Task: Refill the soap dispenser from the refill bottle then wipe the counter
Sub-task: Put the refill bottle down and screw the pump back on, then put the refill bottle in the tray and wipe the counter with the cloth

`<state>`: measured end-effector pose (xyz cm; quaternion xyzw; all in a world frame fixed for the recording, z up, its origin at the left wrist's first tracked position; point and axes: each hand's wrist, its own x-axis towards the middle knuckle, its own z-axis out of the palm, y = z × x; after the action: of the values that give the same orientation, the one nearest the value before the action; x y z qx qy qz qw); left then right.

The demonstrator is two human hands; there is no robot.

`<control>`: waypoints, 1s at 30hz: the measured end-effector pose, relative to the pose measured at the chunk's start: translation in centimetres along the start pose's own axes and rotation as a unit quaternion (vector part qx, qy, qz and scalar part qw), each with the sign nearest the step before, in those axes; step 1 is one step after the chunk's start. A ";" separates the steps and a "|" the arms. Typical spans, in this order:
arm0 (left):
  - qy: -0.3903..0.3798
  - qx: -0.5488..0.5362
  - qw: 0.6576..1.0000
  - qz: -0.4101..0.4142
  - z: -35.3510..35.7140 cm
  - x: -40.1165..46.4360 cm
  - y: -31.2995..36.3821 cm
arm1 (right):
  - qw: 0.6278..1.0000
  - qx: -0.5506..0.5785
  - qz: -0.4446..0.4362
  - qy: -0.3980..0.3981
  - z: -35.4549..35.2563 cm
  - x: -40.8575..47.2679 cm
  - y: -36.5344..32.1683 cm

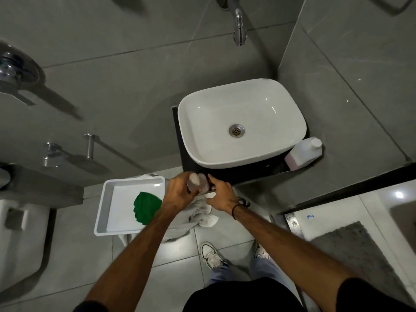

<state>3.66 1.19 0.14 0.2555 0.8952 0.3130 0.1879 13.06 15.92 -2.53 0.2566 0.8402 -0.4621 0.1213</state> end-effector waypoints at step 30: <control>0.170 -0.071 0.952 -0.246 5.8 -0.8 2.4 | 0.942 0.038 0.086 0.321 -24.2 -3.3 15.7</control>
<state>8.02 5.02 -2.39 -0.0438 0.9245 0.3584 0.1223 25.14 42.09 0.90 0.4675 0.7910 -0.3742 -0.1256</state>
